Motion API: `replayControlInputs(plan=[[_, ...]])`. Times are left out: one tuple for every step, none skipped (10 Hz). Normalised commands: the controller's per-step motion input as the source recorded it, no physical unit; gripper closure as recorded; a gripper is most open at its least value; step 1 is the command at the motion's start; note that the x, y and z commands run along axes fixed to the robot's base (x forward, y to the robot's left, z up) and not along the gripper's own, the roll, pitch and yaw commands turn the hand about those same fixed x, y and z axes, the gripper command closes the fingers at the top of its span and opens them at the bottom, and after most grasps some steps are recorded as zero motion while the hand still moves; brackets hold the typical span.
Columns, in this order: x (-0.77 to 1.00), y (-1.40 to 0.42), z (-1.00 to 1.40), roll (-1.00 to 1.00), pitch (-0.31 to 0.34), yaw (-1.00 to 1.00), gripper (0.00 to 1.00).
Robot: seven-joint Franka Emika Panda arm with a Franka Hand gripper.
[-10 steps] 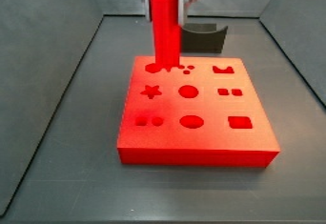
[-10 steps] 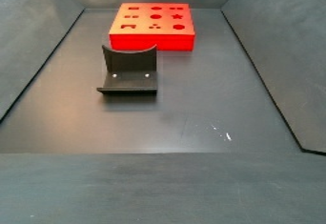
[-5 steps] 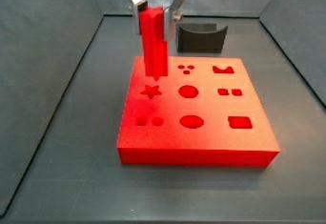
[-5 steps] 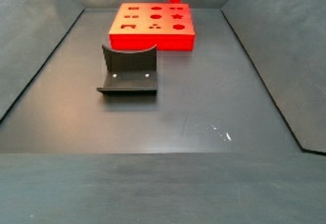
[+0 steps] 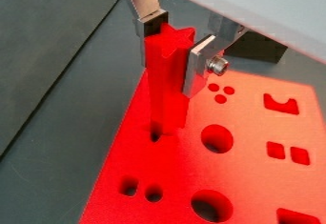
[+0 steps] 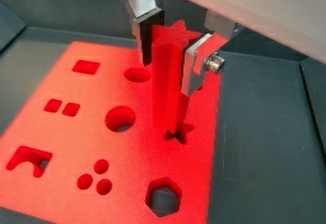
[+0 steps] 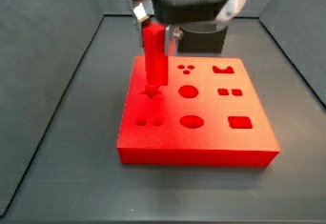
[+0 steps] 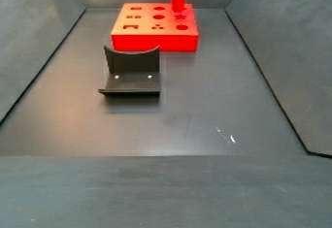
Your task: Insert the star object.
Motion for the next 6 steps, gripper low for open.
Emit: replayControlInputs(plan=[[-0.05, 0.0, -0.23, 0.06, -0.013, 0.0, 1.0], [-0.12, 0.0, -0.19, 0.05, -0.007, -0.01, 1.0], [0.0, 0.0, -0.18, 0.0, -0.02, -0.05, 1.0], [0.01, 0.0, -0.21, -0.02, -0.02, 0.0, 1.0], [0.0, 0.0, -0.21, -0.07, -0.061, 0.0, 1.0], [0.0, 0.0, -0.22, -0.09, -0.071, 0.0, 1.0]])
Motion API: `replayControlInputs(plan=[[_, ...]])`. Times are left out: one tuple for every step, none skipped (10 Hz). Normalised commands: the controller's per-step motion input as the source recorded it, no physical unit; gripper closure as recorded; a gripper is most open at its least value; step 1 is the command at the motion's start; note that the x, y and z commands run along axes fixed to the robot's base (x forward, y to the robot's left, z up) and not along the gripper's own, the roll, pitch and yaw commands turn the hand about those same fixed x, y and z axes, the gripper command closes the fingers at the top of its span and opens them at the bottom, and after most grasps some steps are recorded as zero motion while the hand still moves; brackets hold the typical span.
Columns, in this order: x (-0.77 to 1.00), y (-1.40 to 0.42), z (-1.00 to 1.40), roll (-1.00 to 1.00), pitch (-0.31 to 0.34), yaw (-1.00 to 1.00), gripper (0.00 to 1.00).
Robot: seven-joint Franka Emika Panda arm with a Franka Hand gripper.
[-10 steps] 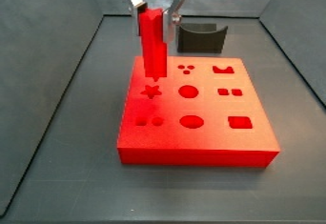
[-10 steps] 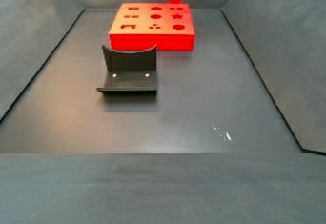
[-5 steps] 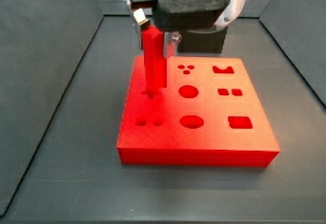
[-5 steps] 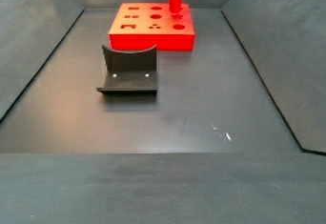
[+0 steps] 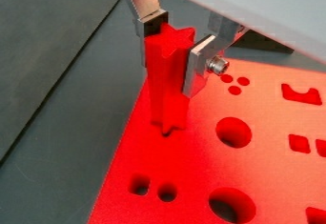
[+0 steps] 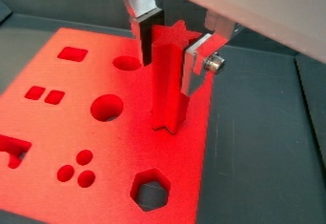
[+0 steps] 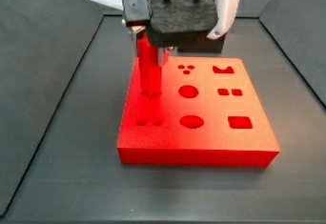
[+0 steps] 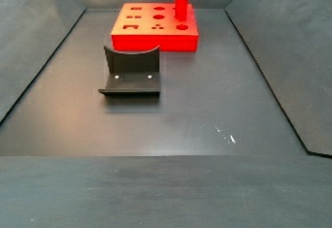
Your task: Insert the star object.
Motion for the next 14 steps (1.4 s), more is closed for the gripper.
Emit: replayControlInputs(plan=[[0.0, 0.0, -0.23, -0.08, -0.076, 0.0, 1.0], [0.0, 0.0, -0.22, -0.08, -0.08, 0.0, 1.0], [0.0, 0.0, -0.23, -0.05, -0.079, 0.0, 1.0], [0.0, 0.0, -0.23, 0.0, -0.051, 0.0, 1.0], [0.0, 0.0, -0.08, 0.0, 0.0, 0.0, 1.0], [0.0, 0.0, -0.65, -0.01, -0.143, -0.01, 1.0], [0.0, 0.0, -0.83, -0.06, -0.18, -0.04, 1.0], [0.0, 0.0, -0.78, -0.11, -0.171, -0.02, 1.0], [0.0, 0.0, -0.76, -0.1, -0.183, -0.02, 1.0], [0.0, 0.0, -0.78, 0.0, -0.174, -0.05, 1.0], [0.0, -0.09, -0.8, 0.22, -0.124, -0.07, 1.0], [0.0, -0.11, -0.77, 0.26, -0.117, -0.06, 1.0], [-0.03, -0.11, -0.75, 0.26, -0.131, -0.04, 1.0], [-0.05, -0.09, -0.74, 0.27, -0.129, -0.03, 1.0]])
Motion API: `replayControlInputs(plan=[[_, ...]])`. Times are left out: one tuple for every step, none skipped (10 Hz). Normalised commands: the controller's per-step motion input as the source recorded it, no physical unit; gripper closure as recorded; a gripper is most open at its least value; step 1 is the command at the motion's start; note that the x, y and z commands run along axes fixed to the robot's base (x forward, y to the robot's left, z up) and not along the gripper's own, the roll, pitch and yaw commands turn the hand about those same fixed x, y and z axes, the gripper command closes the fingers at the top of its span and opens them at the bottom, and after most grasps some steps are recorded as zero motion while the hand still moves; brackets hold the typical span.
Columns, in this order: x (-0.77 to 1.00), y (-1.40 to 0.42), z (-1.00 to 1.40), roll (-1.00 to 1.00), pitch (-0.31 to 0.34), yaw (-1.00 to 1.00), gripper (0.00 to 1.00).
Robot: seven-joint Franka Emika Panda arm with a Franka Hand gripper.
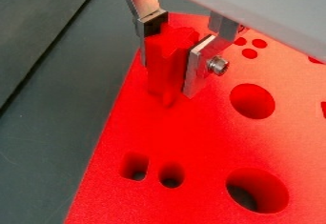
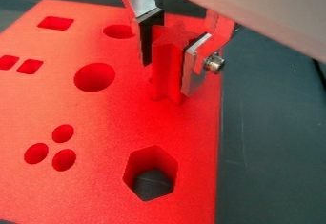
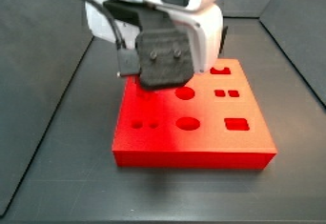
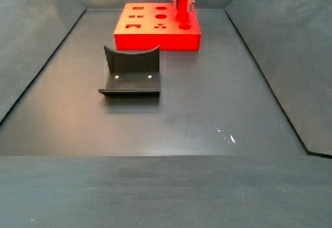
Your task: Insert the star object.
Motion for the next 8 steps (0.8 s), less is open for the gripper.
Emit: replayControlInputs(plan=[[0.0, 0.0, -0.69, 0.14, -0.02, -0.06, 1.0], [0.02, 0.0, -0.39, 0.03, 0.0, 0.0, 1.0], [0.0, 0.0, -0.19, 0.0, 0.0, 0.0, 1.0], [0.0, 0.0, -0.15, 0.0, 0.0, 0.0, 1.0], [0.0, 0.0, -0.05, 0.0, 0.0, 0.0, 1.0], [0.0, 0.0, -0.87, 0.02, 0.059, -0.17, 1.0], [0.0, -0.07, -0.89, 0.0, 0.12, -0.33, 1.0], [0.0, -0.11, -1.0, 0.0, 0.024, -0.26, 1.0]])
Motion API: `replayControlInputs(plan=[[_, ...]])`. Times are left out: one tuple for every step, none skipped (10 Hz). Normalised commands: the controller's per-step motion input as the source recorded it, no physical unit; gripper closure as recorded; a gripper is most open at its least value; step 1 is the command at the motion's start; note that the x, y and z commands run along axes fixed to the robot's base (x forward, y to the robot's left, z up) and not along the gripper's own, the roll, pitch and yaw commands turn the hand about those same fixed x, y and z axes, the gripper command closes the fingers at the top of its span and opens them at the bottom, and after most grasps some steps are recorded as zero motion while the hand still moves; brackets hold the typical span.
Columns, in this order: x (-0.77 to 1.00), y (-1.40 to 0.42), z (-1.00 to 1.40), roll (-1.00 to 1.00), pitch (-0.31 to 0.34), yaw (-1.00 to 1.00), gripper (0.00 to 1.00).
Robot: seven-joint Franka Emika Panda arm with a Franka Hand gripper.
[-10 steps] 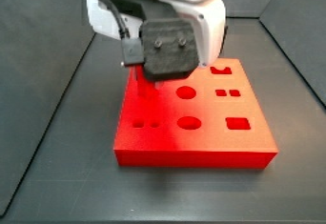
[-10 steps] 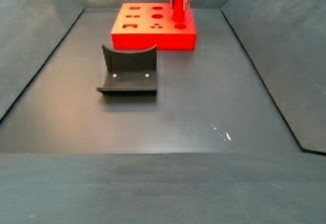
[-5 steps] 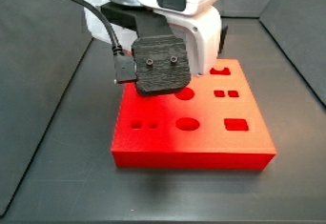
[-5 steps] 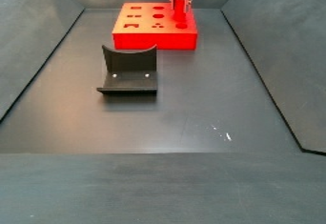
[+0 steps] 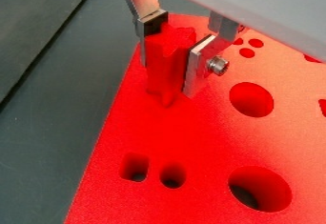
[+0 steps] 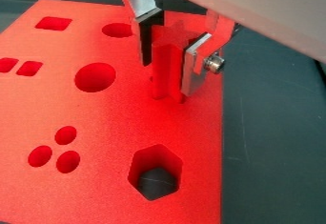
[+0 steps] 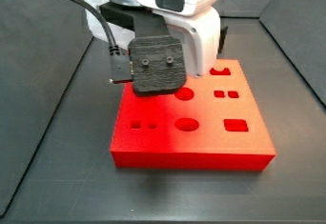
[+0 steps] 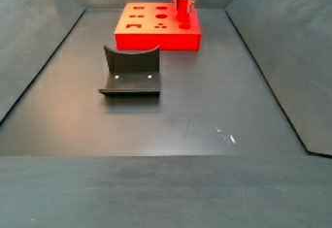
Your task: Insert the star object.
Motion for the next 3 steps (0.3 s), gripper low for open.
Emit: replayControlInputs(plan=[[0.0, -0.08, -0.67, 0.0, 0.0, -0.1, 1.0], [0.0, 0.0, 0.0, 0.0, -0.007, 0.0, 1.0], [0.0, 0.0, 0.0, 0.0, 0.0, 0.0, 1.0]])
